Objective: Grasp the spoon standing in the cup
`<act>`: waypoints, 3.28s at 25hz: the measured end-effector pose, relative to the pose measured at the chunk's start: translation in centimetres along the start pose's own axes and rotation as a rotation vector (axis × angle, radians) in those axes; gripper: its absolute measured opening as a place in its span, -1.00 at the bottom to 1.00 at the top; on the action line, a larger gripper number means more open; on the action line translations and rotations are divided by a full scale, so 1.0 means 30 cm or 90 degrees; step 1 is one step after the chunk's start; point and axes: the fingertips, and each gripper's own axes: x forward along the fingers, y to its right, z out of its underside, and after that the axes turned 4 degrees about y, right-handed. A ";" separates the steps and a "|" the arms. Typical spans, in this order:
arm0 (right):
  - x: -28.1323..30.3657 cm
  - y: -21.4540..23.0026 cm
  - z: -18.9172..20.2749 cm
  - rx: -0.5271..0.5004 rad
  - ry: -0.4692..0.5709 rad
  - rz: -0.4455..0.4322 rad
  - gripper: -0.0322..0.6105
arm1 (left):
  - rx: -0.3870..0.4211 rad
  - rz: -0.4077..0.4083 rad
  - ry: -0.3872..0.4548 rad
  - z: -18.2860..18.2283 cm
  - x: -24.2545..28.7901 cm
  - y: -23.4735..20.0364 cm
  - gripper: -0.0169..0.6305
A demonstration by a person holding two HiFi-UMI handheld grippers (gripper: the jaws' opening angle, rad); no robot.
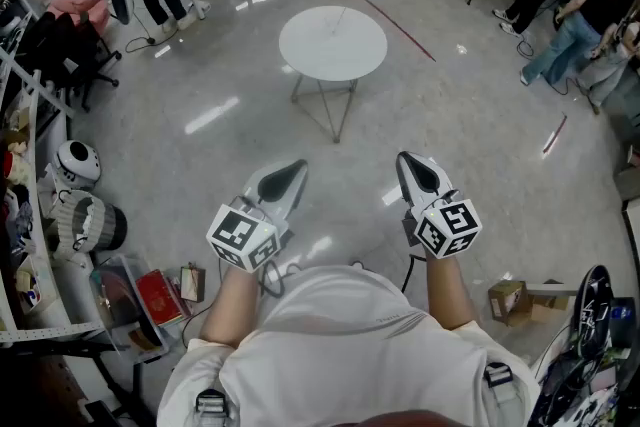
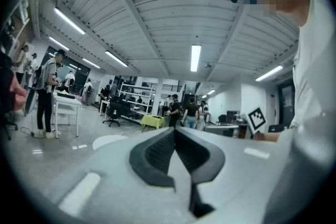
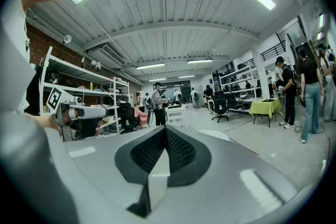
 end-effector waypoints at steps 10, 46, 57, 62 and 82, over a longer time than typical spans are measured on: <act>-0.023 0.004 0.002 -0.009 -0.009 -0.006 -0.89 | 0.002 0.006 -0.002 -0.003 0.007 0.038 -0.94; 0.417 -0.332 0.181 0.028 -0.095 -0.026 -0.89 | -0.061 -0.028 -0.027 0.100 -0.288 -0.450 -0.94; 0.715 -0.021 0.106 0.052 -0.057 -0.067 -0.89 | -0.027 -0.060 -0.040 0.048 0.048 -0.649 -0.94; 0.795 0.225 0.038 0.052 -0.053 -0.075 -0.89 | -0.025 -0.072 -0.034 0.011 0.292 -0.676 -0.94; 1.069 0.907 0.046 0.108 -0.053 -0.021 -0.89 | -0.028 -0.029 -0.074 0.099 1.016 -0.842 -0.94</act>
